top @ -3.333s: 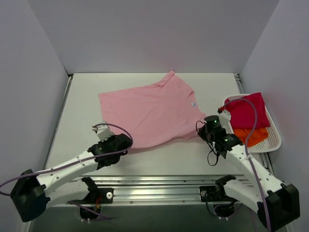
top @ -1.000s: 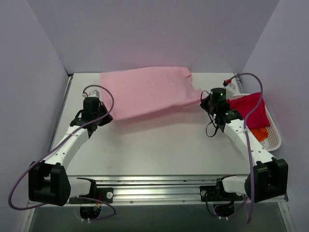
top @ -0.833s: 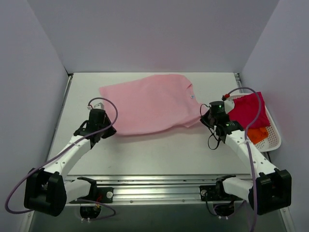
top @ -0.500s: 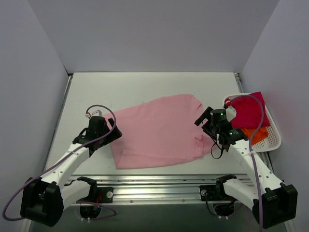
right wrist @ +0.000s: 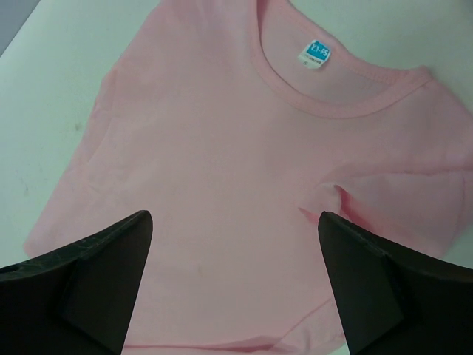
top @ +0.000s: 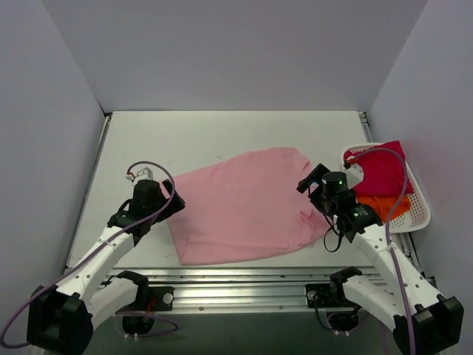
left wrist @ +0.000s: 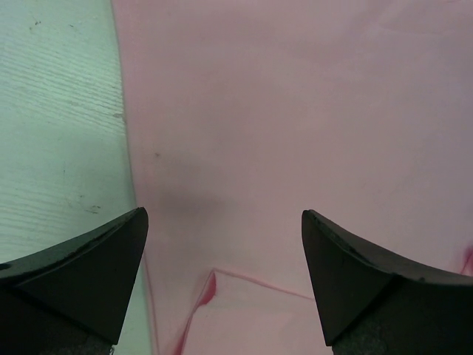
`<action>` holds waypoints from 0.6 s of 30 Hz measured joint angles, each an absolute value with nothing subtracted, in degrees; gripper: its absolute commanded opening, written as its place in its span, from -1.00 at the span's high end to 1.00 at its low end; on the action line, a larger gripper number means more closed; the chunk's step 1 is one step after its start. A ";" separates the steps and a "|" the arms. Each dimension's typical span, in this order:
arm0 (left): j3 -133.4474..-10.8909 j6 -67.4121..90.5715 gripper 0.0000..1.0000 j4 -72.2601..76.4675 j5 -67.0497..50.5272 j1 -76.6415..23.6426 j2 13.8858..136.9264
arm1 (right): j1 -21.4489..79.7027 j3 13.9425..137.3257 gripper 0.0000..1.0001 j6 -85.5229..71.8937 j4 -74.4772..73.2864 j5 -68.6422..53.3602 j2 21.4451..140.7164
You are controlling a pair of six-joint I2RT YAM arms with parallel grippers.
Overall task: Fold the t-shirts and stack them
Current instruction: Flatten the tshirt out
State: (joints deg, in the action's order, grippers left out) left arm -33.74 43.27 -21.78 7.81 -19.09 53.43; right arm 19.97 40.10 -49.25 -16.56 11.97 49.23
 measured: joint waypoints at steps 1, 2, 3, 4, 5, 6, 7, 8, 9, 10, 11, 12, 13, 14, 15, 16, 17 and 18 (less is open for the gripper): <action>-34.11 43.24 -0.88 -21.28 8.36 -19.09 55.46 | 19.97 39.72 -0.79 -49.10 -14.17 11.92 50.96; -34.61 43.24 -0.88 -20.78 8.71 -19.09 58.22 | 19.97 39.59 -0.78 -48.80 -11.73 11.73 53.21; -35.38 43.24 -0.88 -20.25 8.93 -19.07 61.36 | 19.97 39.51 -0.77 -48.40 -8.73 11.40 56.21; -36.27 43.24 -0.88 -19.66 9.08 -19.07 64.69 | 19.97 39.64 -0.73 -47.99 -5.58 10.79 59.72; -37.12 43.24 -0.88 -18.81 9.08 -19.07 67.85 | 19.97 40.36 -0.73 -47.59 -3.01 9.93 64.25; -37.89 43.22 -0.88 -18.06 9.08 -19.07 70.50 | 19.97 41.63 -0.72 -46.98 -0.71 9.19 69.30; -38.79 43.20 -0.88 -17.47 9.10 -19.03 72.82 | 19.97 43.27 -0.72 -46.41 1.21 8.58 74.52; -39.66 43.16 -0.88 -16.64 9.10 -18.98 75.00 | 19.94 45.78 -0.71 -45.95 2.11 8.12 79.68; -40.77 43.03 -0.88 -16.03 9.08 -18.90 77.06 | 19.79 48.71 -0.71 -45.47 3.42 7.79 84.79; -42.00 42.83 -0.88 -15.55 9.10 -18.72 78.87 | 19.57 51.86 -0.70 -44.99 4.16 7.46 89.47; -43.38 42.76 -0.89 -15.38 9.13 -18.39 80.62 | 19.40 56.01 -0.69 -44.73 4.58 7.31 94.28; -44.99 42.57 -0.89 -14.83 9.04 -17.78 82.30 | 19.03 59.18 -0.68 -44.60 5.28 7.22 97.93; -46.17 42.50 -0.89 -14.31 8.97 -17.10 83.48 | 18.57 62.08 -0.66 -44.60 5.78 7.11 100.90; -47.20 42.41 -0.90 -13.76 8.73 -16.21 84.40 | 17.96 64.97 -0.66 -44.64 5.89 6.98 103.61; -48.03 42.37 -0.90 -13.06 8.58 -15.25 85.06 | 17.26 67.59 -0.66 -44.75 5.96 6.90 105.95; -48.71 42.35 -0.90 -12.51 8.54 -14.17 85.41 | 16.53 69.87 -0.66 -44.86 6.00 6.72 107.96; -49.23 42.35 -0.91 -12.10 8.38 -13.10 85.65 | 15.88 72.16 -0.66 -44.99 5.69 6.61 109.73; -49.74 42.30 -0.90 -11.75 8.38 -12.05 85.80 | 15.33 74.70 -0.66 -45.12 5.28 6.50 111.53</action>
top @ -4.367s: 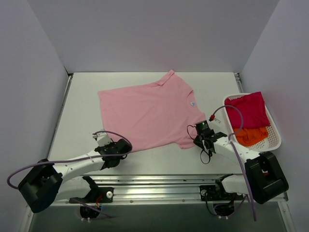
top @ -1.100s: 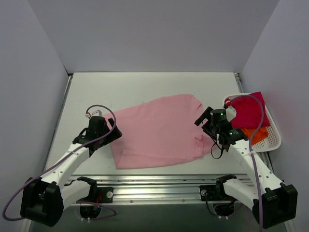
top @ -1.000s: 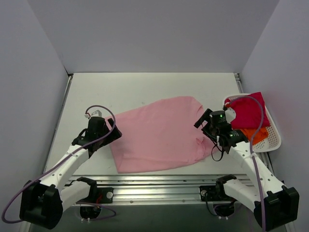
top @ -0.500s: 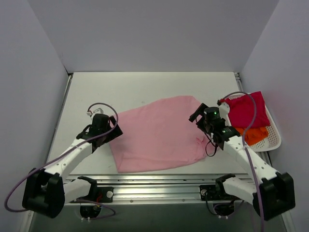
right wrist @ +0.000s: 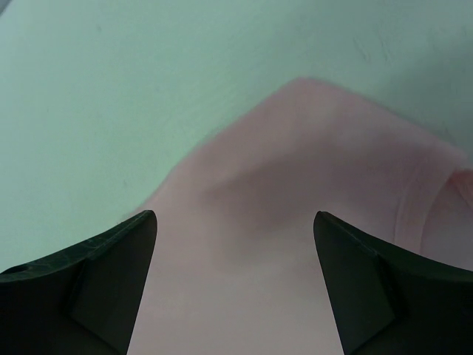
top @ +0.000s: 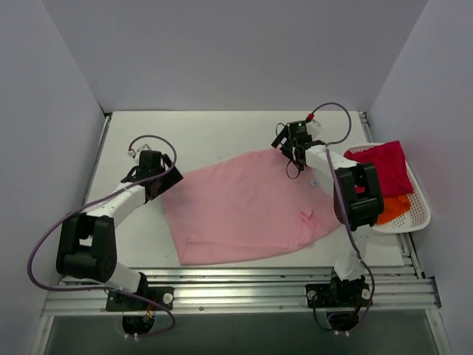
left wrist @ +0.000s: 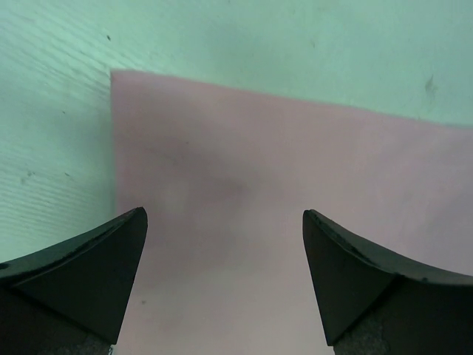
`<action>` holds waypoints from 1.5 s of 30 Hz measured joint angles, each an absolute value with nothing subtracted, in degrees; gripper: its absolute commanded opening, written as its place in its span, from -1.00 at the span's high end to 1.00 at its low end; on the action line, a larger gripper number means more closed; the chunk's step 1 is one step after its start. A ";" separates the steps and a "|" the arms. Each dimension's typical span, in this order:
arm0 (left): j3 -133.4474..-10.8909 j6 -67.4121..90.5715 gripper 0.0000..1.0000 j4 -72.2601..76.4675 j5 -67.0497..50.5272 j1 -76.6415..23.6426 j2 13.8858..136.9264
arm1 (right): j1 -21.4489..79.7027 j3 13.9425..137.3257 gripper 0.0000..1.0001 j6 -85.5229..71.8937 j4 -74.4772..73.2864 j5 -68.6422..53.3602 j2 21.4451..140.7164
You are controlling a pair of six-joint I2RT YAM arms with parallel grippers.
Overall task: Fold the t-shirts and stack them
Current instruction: Flatten the tshirt out
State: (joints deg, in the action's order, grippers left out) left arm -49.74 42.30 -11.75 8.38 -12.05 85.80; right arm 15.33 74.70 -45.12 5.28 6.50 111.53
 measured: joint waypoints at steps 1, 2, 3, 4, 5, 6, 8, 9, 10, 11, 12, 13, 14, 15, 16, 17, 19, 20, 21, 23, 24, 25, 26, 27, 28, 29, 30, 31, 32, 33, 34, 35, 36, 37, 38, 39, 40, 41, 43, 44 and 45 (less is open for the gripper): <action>-50.37 42.19 -0.91 -11.53 8.38 -11.00 86.04 | 14.79 77.91 -0.66 -45.15 5.02 6.55 113.67; -51.09 42.06 -0.91 -11.42 8.36 -10.00 86.41 | 14.31 80.79 -0.66 -45.10 4.45 6.63 115.37; -52.03 41.80 -0.90 -11.40 8.27 -8.97 86.96 | 13.98 83.90 -0.66 -44.95 3.77 6.72 117.21; -53.08 41.65 -0.91 -11.27 8.12 -7.90 87.68 | 13.80 86.94 -0.66 -44.82 3.44 6.85 118.85; -54.11 41.52 -0.91 -10.94 7.86 -6.81 88.53 | 13.69 89.84 -0.66 -44.60 3.05 7.01 120.46; -55.33 41.41 -0.92 -10.48 7.33 -5.50 89.69 | 13.67 92.82 -0.66 -44.45 2.02 7.05 122.13; -56.75 41.32 -0.92 -9.21 6.63 -3.79 91.77 | 13.56 98.41 -0.66 -43.88 0.97 7.03 125.32; -57.17 41.30 -0.92 -8.75 6.33 -3.18 92.79 | 13.52 100.33 -0.66 -43.62 0.58 7.01 126.58; -57.36 41.30 -0.94 -8.29 5.82 -2.76 93.78 | 13.52 101.58 -0.66 -43.42 0.27 6.96 127.57; -57.39 41.28 -0.95 -7.88 5.39 -2.48 94.74 | 13.52 101.93 -0.65 -43.35 0.14 6.72 128.22; -57.39 41.30 -0.96 -7.77 4.84 -2.42 95.59 | 13.52 101.71 -0.65 -43.35 -0.34 6.48 128.55; -57.39 41.28 -0.97 -7.77 4.21 -2.39 96.44 | 13.52 100.79 -0.65 -43.33 -0.69 6.33 128.60; -57.34 41.30 -0.98 -7.79 3.79 -2.39 96.97 | 13.52 99.04 -0.64 -43.33 -0.67 6.35 128.42; -56.99 41.30 -1.00 -7.53 3.31 -2.44 97.14 | 13.52 96.82 -0.64 -43.46 -0.19 6.44 127.76; -56.31 41.32 -1.00 -6.83 2.96 -2.48 96.97 | 13.54 93.58 -0.65 -43.66 0.43 6.85 126.72; -55.33 41.36 -1.00 -6.09 2.81 -2.55 96.25 | 13.63 88.60 -0.65 -43.86 2.15 7.70 124.68; -52.56 41.56 -1.00 -5.34 3.14 -3.03 93.84 | 14.39 79.50 -0.66 -44.84 4.60 10.13 117.93; -51.09 41.65 -1.00 -5.32 3.79 -3.46 92.07 | 14.83 75.24 -0.66 -45.25 4.51 11.66 114.17; -49.58 41.85 -1.00 -5.43 4.58 -4.25 89.67 | 15.66 71.42 -0.67 -45.69 3.73 13.45 109.71; -48.36 42.19 -1.00 -5.74 6.17 -6.09 85.34 | 17.52 68.69 -0.67 -46.28 1.34 16.36 103.77; -48.21 42.46 -1.00 -5.80 6.85 -7.09 83.09 | 18.65 68.45 -0.67 -46.41 0.49 17.78 101.25; -48.16 42.65 -1.00 -5.72 7.42 -8.05 80.84 | 19.84 68.31 -0.67 -46.46 -0.19 19.05 98.96; -47.90 42.92 -1.00 -5.41 7.99 -9.08 78.46 | 20.99 67.79 -0.67 -46.48 -0.67 20.32 96.51; -47.57 43.13 -1.00 -5.30 8.47 -9.93 76.18 | 22.02 66.43 -0.68 -46.54 -0.78 21.43 93.65; -47.18 43.33 -1.00 -5.30 8.82 -10.68 73.91 | 23.24 64.51 -0.68 -46.76 -1.37 22.24 90.63; -46.63 43.53 -1.00 -5.28 9.06 -11.27 72.03 | 24.34 61.98 -0.68 -47.00 -1.98 22.85 87.31; -45.95 43.79 -1.00 -5.28 9.34 -11.84 70.37 | 25.21 59.02 -0.68 -47.37 -2.57 23.35 83.77; -45.21 44.10 -1.00 -5.37 9.61 -12.29 69.01 | 25.69 56.18 -0.68 -47.79 -3.97 23.66 80.49; -44.36 44.45 -1.00 -5.45 9.85 -12.86 67.92 | 25.89 53.65 -0.67 -48.23 -5.63 24.01 77.47; -43.27 44.75 -1.00 -5.37 10.09 -13.52 67.02 | 25.85 51.31 -0.67 -48.71 -6.92 24.38 74.74; -41.95 45.01 -1.00 -5.39 10.15 -14.15 66.13 | 25.82 49.21 -0.67 -49.25 -8.40 24.71 72.38; -40.45 45.34 -1.00 -5.56 10.15 -14.85 65.30 | 25.80 47.46 -0.68 -49.69 -10.17 25.02 70.26; -38.94 45.82 -1.00 -5.85 10.11 -15.59 64.66 | 25.78 46.22 -0.68 -50.04 -11.88 25.23 68.69; -37.06 46.17 -1.00 -5.89 10.07 -16.49 63.94 | 25.56 44.99 -0.68 -50.48 -13.10 25.34 67.07; -35.86 46.37 -1.00 -6.13 10.07 -16.99 63.51 | 25.56 44.01 -0.68 -51.00 -14.41 25.34 65.69; -34.52 46.65 -1.00 -6.70 10.02 -17.67 63.00 | 25.54 42.94 -0.68 -51.46 -15.92 25.34 64.12; -33.34 46.98 -1.00 -7.01 10.04 -18.37 62.61 | 25.54 42.15 -0.67 -51.79 -16.84 25.30 62.92; -32.27 47.24 -1.00 -7.16 10.04 -18.90 62.17 | 25.54 41.34 -0.67 -52.21 -17.41 25.23 61.87; -30.35 47.66 -1.00 -7.62 10.02 -20.01 61.21 | 25.54 39.66 -0.65 -52.88 -17.82 24.82 60.42; -29.54 47.86 -1.00 -7.64 10.02 -20.43 60.80 | 25.54 38.70 -0.65 -53.25 -17.72 24.29 60.10; -28.80 48.03 -1.00 -7.70 10.02 -20.75 60.45 | 25.54 37.87 -0.64 -53.63 -17.72 23.73 60.14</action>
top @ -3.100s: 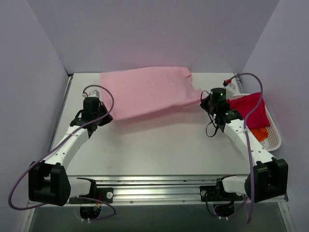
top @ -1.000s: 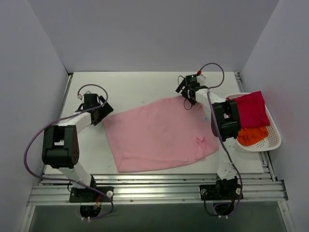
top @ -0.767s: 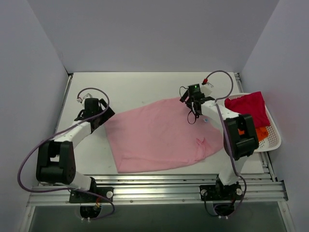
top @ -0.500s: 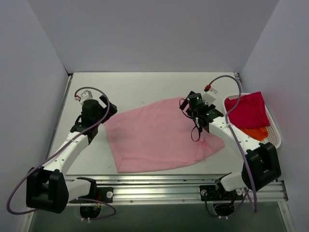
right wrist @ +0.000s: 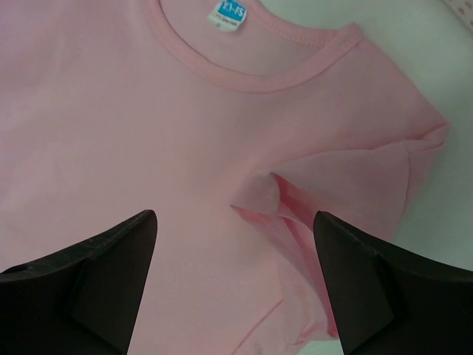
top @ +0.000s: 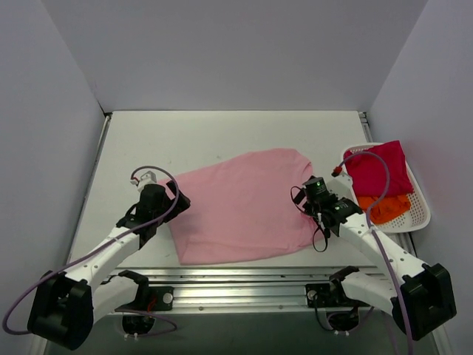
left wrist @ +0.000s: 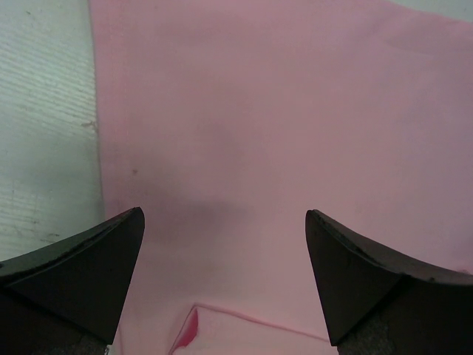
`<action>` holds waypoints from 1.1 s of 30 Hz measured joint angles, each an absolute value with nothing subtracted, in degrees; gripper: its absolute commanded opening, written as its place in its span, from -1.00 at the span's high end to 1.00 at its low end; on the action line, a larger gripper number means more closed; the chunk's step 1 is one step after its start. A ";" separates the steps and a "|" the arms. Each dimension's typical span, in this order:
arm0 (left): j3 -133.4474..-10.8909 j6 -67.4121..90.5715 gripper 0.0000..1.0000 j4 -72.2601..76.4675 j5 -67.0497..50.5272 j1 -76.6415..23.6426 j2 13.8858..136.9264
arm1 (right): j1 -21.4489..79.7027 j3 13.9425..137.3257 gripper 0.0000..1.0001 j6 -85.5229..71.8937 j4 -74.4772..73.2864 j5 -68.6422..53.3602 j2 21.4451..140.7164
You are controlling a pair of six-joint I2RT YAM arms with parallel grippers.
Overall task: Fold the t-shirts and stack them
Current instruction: Flatten the tshirt out
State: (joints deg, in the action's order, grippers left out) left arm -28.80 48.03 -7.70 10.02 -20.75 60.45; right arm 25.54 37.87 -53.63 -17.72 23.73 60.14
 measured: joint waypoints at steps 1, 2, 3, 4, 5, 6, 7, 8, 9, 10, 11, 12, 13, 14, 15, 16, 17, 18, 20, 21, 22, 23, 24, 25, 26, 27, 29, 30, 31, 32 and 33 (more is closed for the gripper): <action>-28.16 48.27 -1.00 -7.70 10.02 -21.23 60.18 | 25.54 37.06 -0.64 -54.00 -17.56 23.03 60.47; -27.64 48.53 -1.00 -7.75 9.98 -21.58 60.03 | 25.54 36.34 -0.64 -54.26 -17.32 22.39 61.10; -27.29 48.82 -1.00 -7.90 9.96 -22.00 59.99 | 25.54 35.79 -0.64 -54.52 -17.12 21.82 61.93; -27.03 48.97 -1.00 -7.94 9.96 -22.46 59.99 | 25.54 35.35 -0.63 -54.78 -16.84 21.32 62.92; -26.85 49.10 -1.00 -7.99 9.93 -22.90 59.99 | 25.54 34.98 -0.61 -55.07 -16.58 20.84 63.92; -26.76 49.17 -1.00 -8.01 9.89 -23.27 59.99 | 25.54 34.68 -0.61 -55.31 -16.29 20.43 64.79; -26.72 49.23 -1.00 -7.99 9.89 -23.64 59.96 | 25.54 34.48 -0.61 -55.48 -15.97 20.08 65.58; -26.72 49.32 -1.00 -8.01 9.87 -23.97 59.92 | 25.54 34.37 -0.60 -55.55 -15.44 19.84 66.35; -26.72 49.36 -1.00 -8.01 9.87 -24.29 59.88 | 25.54 34.33 -0.59 -55.55 -14.92 19.62 67.07; -26.72 49.39 -1.00 -7.99 9.85 -24.67 59.81 | 25.54 34.24 -0.59 -55.57 -14.33 19.46 67.72; -26.72 49.39 -1.00 -8.01 9.82 -24.97 59.77 | 25.54 34.24 -0.57 -55.55 -13.89 19.38 68.27; -26.72 49.41 -1.00 -8.05 9.78 -25.26 59.72 | 25.50 34.24 -0.57 -55.55 -13.43 19.31 68.79; -26.72 49.41 -1.00 -8.14 9.72 -25.54 59.68 | 25.43 34.24 -0.56 -55.55 -13.02 19.29 69.17; -26.72 49.41 -1.00 -8.27 9.58 -25.82 59.59 | 25.21 34.24 -0.54 -55.51 -12.62 19.27 69.47; -26.72 49.43 -1.00 -8.43 9.56 -26.20 59.46 | 25.08 34.24 -0.50 -55.48 -12.27 19.27 69.73; -26.72 49.45 -1.00 -8.67 9.52 -26.57 59.29 | 24.77 34.24 -0.47 -55.46 -11.90 19.25 70.00; -26.72 49.52 -1.00 -8.95 9.50 -27.03 59.02 | 24.45 34.24 -0.36 -55.40 -11.53 19.29 70.28; -26.72 49.58 -1.00 -9.28 9.54 -27.68 58.72 | 24.01 34.22 -0.28 -55.16 -11.07 19.31 70.63; -26.72 49.78 -1.00 -9.78 9.63 -28.75 58.54 | 23.40 34.15 0.12 -54.87 -10.24 19.44 71.26; -26.72 49.84 -1.00 -10.09 9.63 -29.23 58.59 | 23.03 34.15 0.18 -54.48 -9.98 19.49 71.64; -26.72 49.91 -1.00 -10.37 9.63 -29.65 58.67 | 22.74 34.04 0.22 -54.37 -9.41 19.46 71.96; -26.72 49.98 -1.00 -10.59 9.61 -30.02 58.81 | 22.44 33.78 0.33 -54.15 -8.78 19.42 72.31; -26.72 50.04 -1.00 -10.83 9.61 -30.33 58.96 | 22.11 33.56 0.41 -53.78 -8.32 19.33 72.71; -26.72 50.24 -1.00 -11.14 9.58 -30.70 59.05 | 21.67 33.28 0.49 -53.60 -7.77 19.07 73.19; -26.72 50.41 -1.00 -11.53 9.63 -31.20 59.07 | 21.19 33.04 0.71 -53.32 -7.31 18.83 73.78; -26.72 50.48 -1.00 -11.88 9.63 -31.79 59.07 | 20.58 32.67 0.78 -52.88 -6.66 18.41 74.30; -26.72 50.70 -1.00 -12.80 9.65 -33.15 59.02 | 19.31 31.81 0.99 -52.27 -5.54 17.43 75.07; -26.72 50.83 -1.00 -13.47 9.65 -33.76 58.92 | 18.74 31.35 1.00 -51.94 -5.08 17.02 75.26; -26.72 50.87 -1.00 -14.20 9.63 -34.26 58.72 | 18.24 31.00 1.00 -51.70 -4.71 16.56 75.33; -26.76 50.92 -1.00 -15.22 9.65 -34.85 58.30 | 17.67 30.72 1.00 -51.31 -4.23 16.03 75.35; -26.94 50.92 -1.00 -16.32 9.67 -35.35 57.84 | 17.37 30.65 1.00 -51.03 -3.90 15.73 75.33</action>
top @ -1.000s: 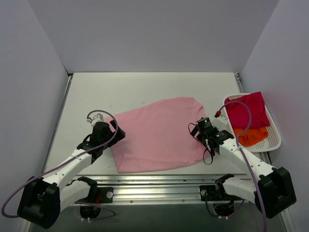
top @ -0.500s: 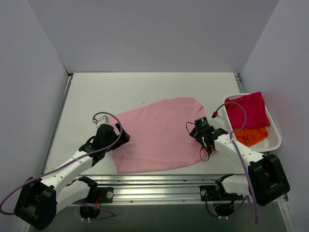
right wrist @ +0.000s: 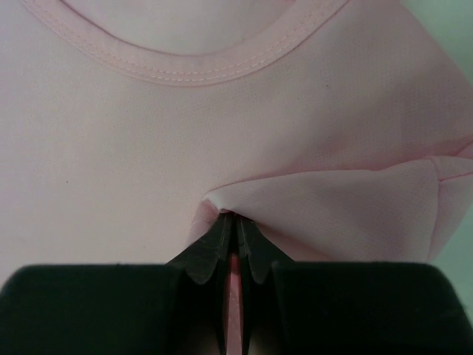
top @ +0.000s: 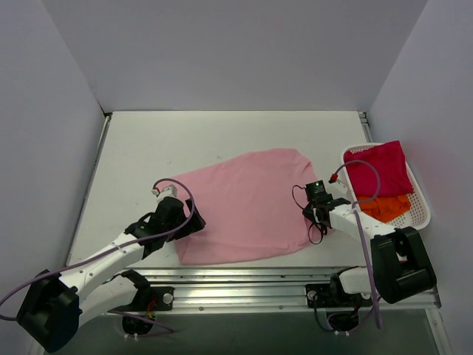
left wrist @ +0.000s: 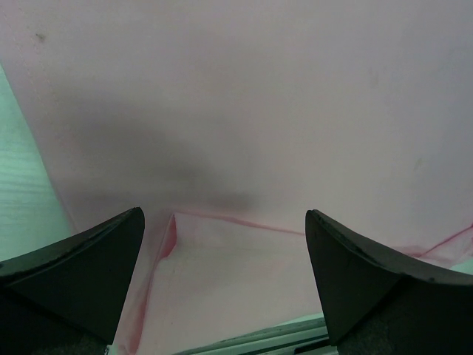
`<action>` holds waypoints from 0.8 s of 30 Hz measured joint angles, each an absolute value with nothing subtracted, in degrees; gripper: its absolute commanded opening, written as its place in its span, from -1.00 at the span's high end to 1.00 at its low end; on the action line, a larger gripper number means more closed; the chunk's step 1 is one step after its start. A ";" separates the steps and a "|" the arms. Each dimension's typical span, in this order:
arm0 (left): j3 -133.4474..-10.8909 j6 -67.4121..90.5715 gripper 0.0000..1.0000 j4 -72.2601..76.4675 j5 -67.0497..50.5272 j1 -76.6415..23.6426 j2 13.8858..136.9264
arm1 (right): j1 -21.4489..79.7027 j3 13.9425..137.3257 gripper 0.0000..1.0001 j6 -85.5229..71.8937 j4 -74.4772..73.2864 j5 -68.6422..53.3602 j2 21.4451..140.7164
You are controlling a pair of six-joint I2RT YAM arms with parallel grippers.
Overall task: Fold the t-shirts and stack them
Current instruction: Flatten the tshirt out
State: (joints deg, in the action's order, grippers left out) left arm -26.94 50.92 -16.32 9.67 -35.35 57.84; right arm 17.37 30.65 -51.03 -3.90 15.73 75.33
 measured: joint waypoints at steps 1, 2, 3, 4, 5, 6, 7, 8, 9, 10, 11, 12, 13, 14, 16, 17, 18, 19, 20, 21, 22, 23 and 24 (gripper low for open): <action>-27.18 50.92 -1.00 -17.54 9.74 -35.81 57.28 | 17.17 30.65 1.00 -50.78 -3.57 15.46 75.33; -27.53 50.92 -1.00 -18.79 9.87 -36.32 56.66 | 17.08 30.63 1.00 -50.63 -3.31 15.27 75.33; -28.03 50.89 -1.00 -20.10 10.09 -36.84 56.05 | 16.88 30.63 1.00 -50.48 -3.16 15.03 75.33; -28.47 50.87 -1.00 -21.30 10.28 -37.36 55.42 | 16.84 30.63 1.00 -50.28 -2.98 14.87 75.33; -28.88 50.87 -1.00 -22.33 10.39 -37.80 54.78 | 16.84 30.61 1.00 -50.06 -2.83 14.68 75.33; -29.23 50.85 -0.90 -23.31 10.52 -38.13 54.22 | 16.80 30.59 1.00 -49.89 -2.66 14.55 75.33; -29.45 50.87 -0.86 -24.08 10.57 -38.37 53.71 | 16.80 30.48 1.00 -49.74 -2.33 14.46 75.33; -29.52 50.78 -0.84 -24.97 10.72 -38.57 53.21 | 16.80 30.37 1.00 -49.58 -2.15 14.31 75.33; -29.52 50.76 -0.82 -25.69 10.74 -38.63 52.95 | 16.78 30.35 1.00 -49.41 -2.02 14.15 75.33; -29.52 50.78 -0.81 -26.44 10.79 -38.76 52.82 | 16.62 30.35 1.00 -49.36 -1.89 14.04 75.33; -29.52 50.81 -0.81 -27.05 10.85 -38.96 52.82 | 16.58 30.35 1.00 -49.30 -1.78 13.93 75.33; -29.50 50.83 -0.80 -27.46 10.92 -39.13 52.84 | 16.53 30.35 1.00 -49.23 -1.69 13.85 75.33; -29.45 50.85 -0.79 -27.75 11.03 -39.42 52.86 | 16.53 30.35 1.00 -49.19 -1.61 13.78 75.33; -29.34 50.87 -0.78 -27.83 11.11 -39.66 52.95 | 16.53 30.35 1.00 -49.19 -1.50 13.65 75.33; -28.75 50.92 -0.68 -27.59 11.16 -39.99 53.45 | 16.53 30.35 1.00 -49.17 -1.39 13.43 75.33; -28.25 50.96 -0.64 -27.27 11.16 -40.10 53.91 | 16.53 30.35 1.00 -49.15 -1.30 13.39 75.35; -27.70 51.03 -0.63 -27.07 11.16 -40.18 54.48 | 16.53 30.35 1.00 -49.15 -1.19 13.30 75.35; -27.20 51.07 -0.61 -26.81 11.14 -40.32 55.22 | 16.51 30.35 1.00 -49.12 -1.06 13.19 75.40; -26.72 51.16 -0.61 -26.48 11.14 -40.56 56.05 | 16.51 30.33 1.00 -49.06 -0.95 13.15 75.46; -26.39 51.33 -0.61 -26.30 11.20 -40.93 57.17 | 16.51 30.33 1.00 -48.99 -0.91 13.10 75.55; -26.28 51.48 -0.61 -26.17 11.25 -41.36 58.13 | 16.51 30.30 1.00 -48.95 -0.80 13.04 75.59; -26.26 51.62 -0.61 -25.91 11.60 -41.89 59.11 | 16.51 30.30 1.00 -48.93 -0.73 12.99 75.59; -26.28 51.72 -0.61 -25.36 12.08 -42.41 60.05 | 16.51 30.28 1.00 -48.88 -0.62 12.97 75.59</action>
